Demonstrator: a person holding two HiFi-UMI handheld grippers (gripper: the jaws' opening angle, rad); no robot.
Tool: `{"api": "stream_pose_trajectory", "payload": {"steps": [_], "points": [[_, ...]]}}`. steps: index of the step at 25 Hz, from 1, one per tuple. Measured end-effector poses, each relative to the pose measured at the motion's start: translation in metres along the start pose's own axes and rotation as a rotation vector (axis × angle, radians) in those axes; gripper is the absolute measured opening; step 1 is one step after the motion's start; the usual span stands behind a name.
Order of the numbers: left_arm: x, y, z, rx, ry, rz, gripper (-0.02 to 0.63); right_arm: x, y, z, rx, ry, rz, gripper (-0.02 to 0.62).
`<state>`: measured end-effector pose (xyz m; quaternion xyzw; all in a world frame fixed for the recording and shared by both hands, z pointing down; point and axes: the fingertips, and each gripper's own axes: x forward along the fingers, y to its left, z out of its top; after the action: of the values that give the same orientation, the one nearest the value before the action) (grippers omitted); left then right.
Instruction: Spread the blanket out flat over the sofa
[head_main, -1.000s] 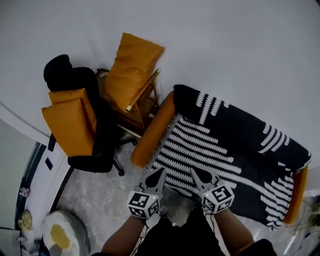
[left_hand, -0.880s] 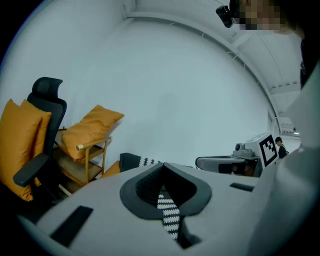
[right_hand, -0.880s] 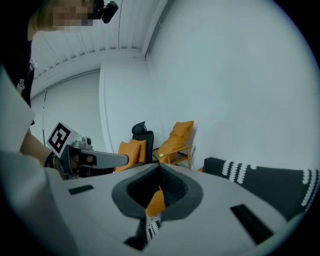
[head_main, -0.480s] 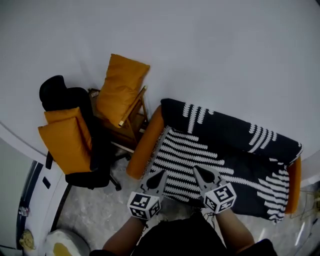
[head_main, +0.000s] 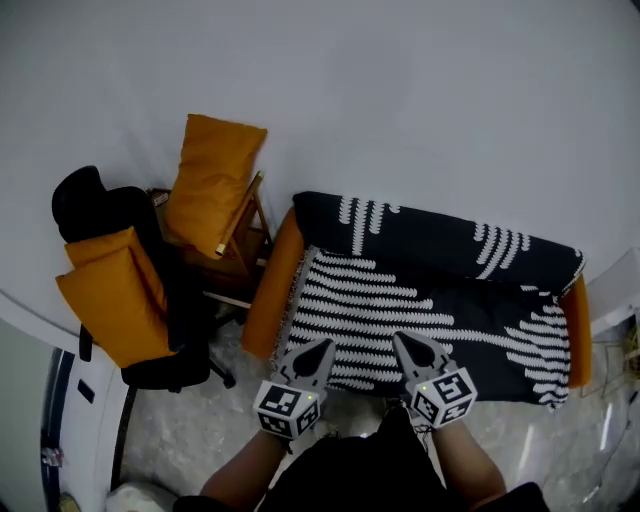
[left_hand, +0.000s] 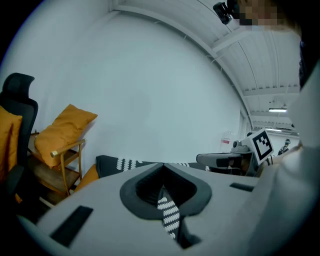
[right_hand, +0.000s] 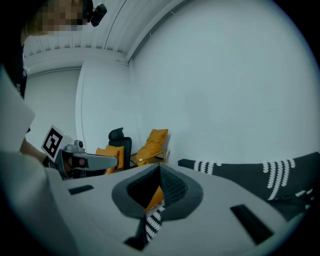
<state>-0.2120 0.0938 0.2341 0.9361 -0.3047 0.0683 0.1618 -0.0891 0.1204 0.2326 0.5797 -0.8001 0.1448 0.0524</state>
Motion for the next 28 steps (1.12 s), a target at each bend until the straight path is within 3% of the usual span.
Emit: {"api": "stream_pose_trajectory", "payload": {"steps": [5,11,28], "points": [[-0.009,-0.017,-0.018,-0.006,0.037,-0.039,0.006,-0.028,0.003,-0.021,0.034,0.030,-0.050,0.003],[-0.025,-0.043,-0.030,-0.007,0.038,-0.026,0.006,-0.056,0.008,-0.029,0.028,0.023,-0.035,0.003],[-0.083,-0.201,-0.069,-0.032,-0.005,0.158,0.006,-0.206,-0.001,-0.061,0.033,0.002,0.137,0.003]]}}
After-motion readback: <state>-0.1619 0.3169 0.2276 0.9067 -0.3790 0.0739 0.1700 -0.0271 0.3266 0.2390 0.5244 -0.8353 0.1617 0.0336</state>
